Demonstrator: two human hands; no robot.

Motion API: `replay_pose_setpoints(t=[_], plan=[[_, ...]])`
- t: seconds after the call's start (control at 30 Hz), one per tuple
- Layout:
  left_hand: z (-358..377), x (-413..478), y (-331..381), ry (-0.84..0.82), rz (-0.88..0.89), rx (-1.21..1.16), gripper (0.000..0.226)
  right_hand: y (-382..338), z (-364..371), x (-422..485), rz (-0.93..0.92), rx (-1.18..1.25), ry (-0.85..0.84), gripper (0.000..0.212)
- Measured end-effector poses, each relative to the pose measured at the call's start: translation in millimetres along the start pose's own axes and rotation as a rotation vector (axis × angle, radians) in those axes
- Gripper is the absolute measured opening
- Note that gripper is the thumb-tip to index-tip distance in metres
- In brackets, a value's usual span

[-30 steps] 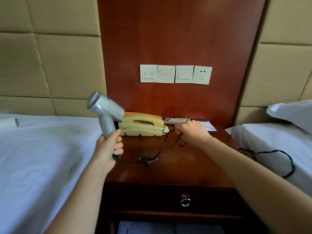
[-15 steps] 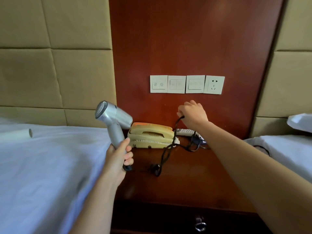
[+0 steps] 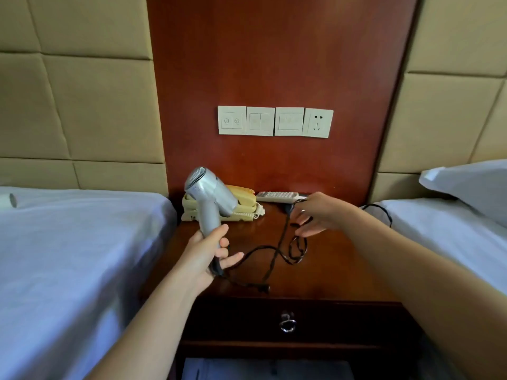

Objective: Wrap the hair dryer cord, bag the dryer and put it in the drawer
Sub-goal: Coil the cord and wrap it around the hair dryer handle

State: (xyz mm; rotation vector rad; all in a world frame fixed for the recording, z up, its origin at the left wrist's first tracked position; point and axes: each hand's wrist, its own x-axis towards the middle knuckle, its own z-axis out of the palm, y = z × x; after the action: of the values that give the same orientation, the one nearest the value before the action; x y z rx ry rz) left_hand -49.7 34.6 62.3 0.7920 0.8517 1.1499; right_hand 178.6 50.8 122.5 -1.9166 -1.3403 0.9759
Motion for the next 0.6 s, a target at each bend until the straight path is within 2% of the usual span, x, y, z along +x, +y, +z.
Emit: replay_pose_setpoints(t=[0.17, 0.37, 0.47, 0.6], plan=[[28, 2, -33, -0.037, -0.091, 0.062, 0.007, 24, 9, -12, -0.026, 0.349, -0.041, 0.034], [55, 34, -61, 0.095, 0.026, -0.003, 0.007, 61, 13, -30, -0.188, 0.472, 0.026, 0.031], [62, 55, -67, 0.122, 0.081, 0.005, 0.011, 79, 13, -32, -0.286, 0.39, 0.092, 0.035], [75, 71, -77, 0.11, 0.107, 0.05, 0.009, 95, 6, -28, -0.429, 0.128, 0.165, 0.035]])
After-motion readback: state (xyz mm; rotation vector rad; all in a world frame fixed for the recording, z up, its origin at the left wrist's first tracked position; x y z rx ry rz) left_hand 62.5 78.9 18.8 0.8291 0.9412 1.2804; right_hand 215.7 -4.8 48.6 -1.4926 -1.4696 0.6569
